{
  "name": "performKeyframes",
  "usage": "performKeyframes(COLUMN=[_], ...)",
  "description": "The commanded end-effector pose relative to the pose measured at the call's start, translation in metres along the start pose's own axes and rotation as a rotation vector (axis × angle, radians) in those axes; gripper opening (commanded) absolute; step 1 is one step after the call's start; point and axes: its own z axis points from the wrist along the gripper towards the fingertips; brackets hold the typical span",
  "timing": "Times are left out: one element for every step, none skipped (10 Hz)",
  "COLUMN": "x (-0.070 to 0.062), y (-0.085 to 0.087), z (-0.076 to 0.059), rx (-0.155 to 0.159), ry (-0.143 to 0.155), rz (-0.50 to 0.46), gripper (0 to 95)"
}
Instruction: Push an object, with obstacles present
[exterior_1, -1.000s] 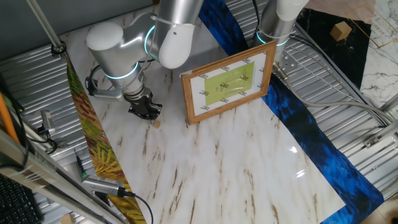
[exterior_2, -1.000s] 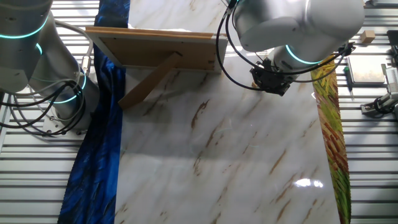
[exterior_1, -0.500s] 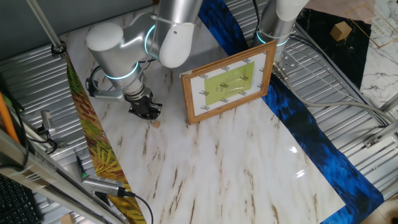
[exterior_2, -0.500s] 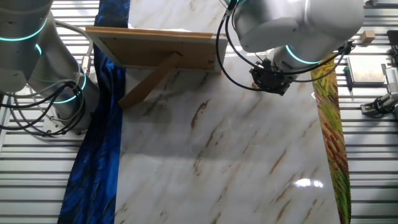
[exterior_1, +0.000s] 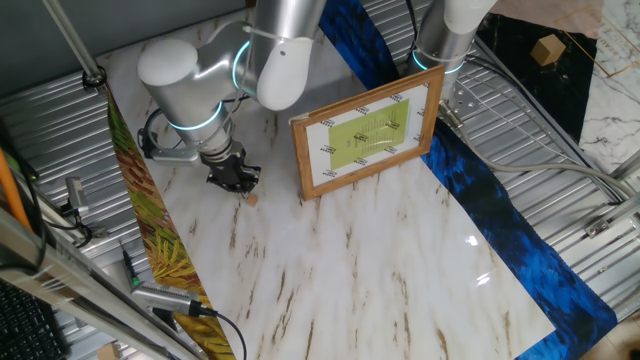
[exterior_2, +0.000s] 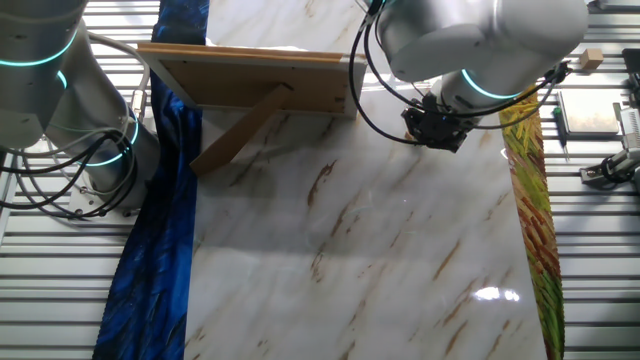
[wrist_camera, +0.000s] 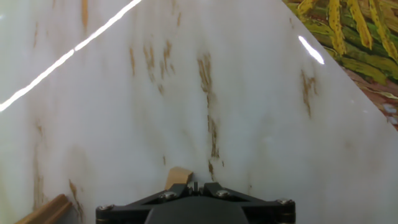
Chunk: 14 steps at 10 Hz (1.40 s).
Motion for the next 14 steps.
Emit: performKeyframes(x=[0.000,0.000,0.000,0.001,0.004,0.008,0.010,0.013,0.014,0.015,0.013,0.009,0.004,-0.003], y=[0.000,0.000,0.000,0.000,-0.001,-0.001,-0.001,-0.001,0.000,0.001,0.002,0.003,0.004,0.006], z=[0.000,0.000,0.000,0.000,-0.002,-0.004,-0.006,-0.006,-0.005,-0.003,-0.001,0.001,0.004,0.006], rx=[-0.001,-0.001,0.000,0.003,0.009,0.012,0.012,0.014,0.013,0.008,0.000,-0.007,-0.008,-0.007], ry=[0.003,0.006,0.011,0.018,0.030,0.033,0.032,0.033,0.031,0.021,0.009,-0.001,-0.002,-0.001], rz=[0.003,0.000,-0.010,-0.015,-0.021,-0.031,-0.029,-0.013,-0.006,-0.001,0.000,0.002,0.004,0.005], gripper=[0.0,0.0,0.0,0.0,0.0,0.0,0.0,0.0,0.0,0.0,0.0,0.0,0.0,0.0])
